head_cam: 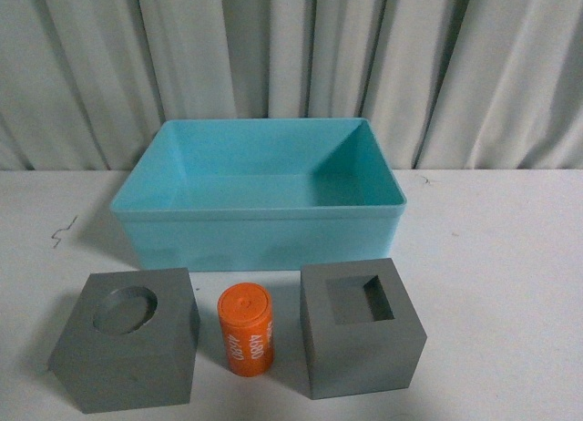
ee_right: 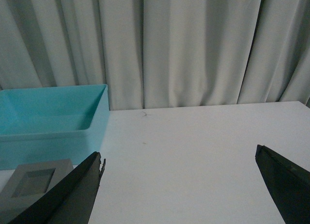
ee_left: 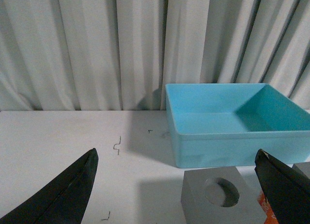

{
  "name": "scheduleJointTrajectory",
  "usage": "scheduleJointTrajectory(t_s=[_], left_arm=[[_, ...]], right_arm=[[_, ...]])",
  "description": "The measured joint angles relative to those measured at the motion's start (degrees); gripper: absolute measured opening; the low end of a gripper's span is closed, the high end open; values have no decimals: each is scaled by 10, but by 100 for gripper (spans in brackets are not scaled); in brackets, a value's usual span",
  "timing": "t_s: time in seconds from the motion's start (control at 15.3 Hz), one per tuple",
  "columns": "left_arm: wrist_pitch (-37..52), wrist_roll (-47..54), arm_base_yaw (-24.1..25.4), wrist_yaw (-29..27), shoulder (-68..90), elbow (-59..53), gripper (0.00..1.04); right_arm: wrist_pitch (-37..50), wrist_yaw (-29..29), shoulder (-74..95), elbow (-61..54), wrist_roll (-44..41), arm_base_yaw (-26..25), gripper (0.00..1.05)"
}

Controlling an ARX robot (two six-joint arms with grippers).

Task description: Place gray and orange parts in blue box

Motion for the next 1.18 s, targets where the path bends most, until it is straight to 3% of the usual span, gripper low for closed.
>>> scheduleJointTrajectory(t_s=[1.18], left_arm=[[0,0,0,0,0,0,98]], right_arm=[[0,0,0,0,0,0,98]])
